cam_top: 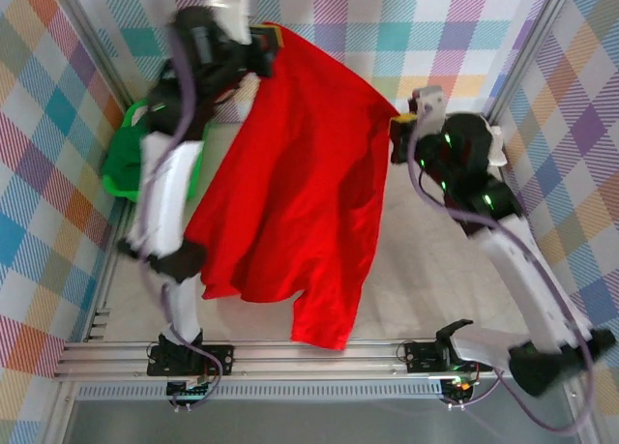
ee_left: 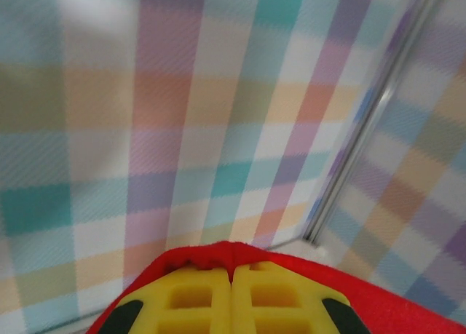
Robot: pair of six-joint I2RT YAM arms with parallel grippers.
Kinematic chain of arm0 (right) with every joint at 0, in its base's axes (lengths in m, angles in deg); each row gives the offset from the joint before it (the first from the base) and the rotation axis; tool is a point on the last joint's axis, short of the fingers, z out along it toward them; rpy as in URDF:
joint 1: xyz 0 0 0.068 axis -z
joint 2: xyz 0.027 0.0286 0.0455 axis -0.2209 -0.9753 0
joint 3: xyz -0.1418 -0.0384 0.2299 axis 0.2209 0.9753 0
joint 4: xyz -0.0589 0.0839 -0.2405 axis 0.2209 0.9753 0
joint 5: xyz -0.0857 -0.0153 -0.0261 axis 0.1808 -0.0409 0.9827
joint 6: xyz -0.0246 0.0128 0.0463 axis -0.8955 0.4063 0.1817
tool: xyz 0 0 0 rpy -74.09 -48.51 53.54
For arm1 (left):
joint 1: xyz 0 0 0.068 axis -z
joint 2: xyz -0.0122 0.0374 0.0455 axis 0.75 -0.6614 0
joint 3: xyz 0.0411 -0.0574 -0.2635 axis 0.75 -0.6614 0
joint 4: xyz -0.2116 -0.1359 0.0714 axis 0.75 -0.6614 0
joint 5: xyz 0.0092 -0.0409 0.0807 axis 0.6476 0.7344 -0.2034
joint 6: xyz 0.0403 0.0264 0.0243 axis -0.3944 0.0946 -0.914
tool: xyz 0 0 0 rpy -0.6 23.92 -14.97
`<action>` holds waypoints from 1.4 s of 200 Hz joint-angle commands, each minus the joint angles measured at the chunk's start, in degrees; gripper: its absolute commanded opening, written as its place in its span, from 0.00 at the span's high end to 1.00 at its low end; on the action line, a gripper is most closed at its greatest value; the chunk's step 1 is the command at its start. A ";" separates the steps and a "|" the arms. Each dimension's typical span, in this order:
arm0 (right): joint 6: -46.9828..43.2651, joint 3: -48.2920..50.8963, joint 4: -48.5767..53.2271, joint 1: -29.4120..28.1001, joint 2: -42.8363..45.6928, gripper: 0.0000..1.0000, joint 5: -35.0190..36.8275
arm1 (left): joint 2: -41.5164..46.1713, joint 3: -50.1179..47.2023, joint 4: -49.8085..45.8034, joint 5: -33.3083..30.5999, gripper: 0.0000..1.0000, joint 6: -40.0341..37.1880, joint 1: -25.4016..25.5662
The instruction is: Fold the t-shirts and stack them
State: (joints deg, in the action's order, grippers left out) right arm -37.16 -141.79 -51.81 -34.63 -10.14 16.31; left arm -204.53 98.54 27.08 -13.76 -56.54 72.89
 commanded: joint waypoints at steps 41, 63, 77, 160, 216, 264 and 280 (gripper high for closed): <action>10.43 -11.72 4.40 16.40 -29.83 0.32 -8.11 | -15.63 0.47 -3.54 -6.78 0.00 -7.07 -1.60; 9.97 -8.66 3.78 15.66 -26.32 0.33 -7.40 | -0.22 -20.05 -5.30 -15.83 0.00 -5.72 0.42; 10.87 -4.88 4.67 14.38 -22.77 0.35 -10.01 | 17.53 -49.71 7.78 -16.78 0.00 -2.26 1.92; 4.22 -7.74 6.58 -3.45 -38.26 0.47 -12.98 | 36.94 -104.55 20.97 -19.93 0.37 23.34 1.27; -4.30 -40.61 14.71 -7.39 -64.72 0.41 -5.02 | 30.79 -111.91 28.01 -16.89 0.47 32.97 -6.21; -13.30 -71.88 23.13 -9.98 -85.14 0.33 -3.90 | 28.50 -115.62 32.43 -13.56 0.52 35.04 -8.33; -16.67 -74.91 21.13 -10.55 -88.18 0.26 -3.49 | 26.39 -116.07 33.54 -10.60 0.53 35.62 -10.50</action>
State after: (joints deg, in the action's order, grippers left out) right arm -46.38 -211.23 -33.89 -43.94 -93.88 11.52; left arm -175.40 -16.30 57.66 -28.34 -23.08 64.71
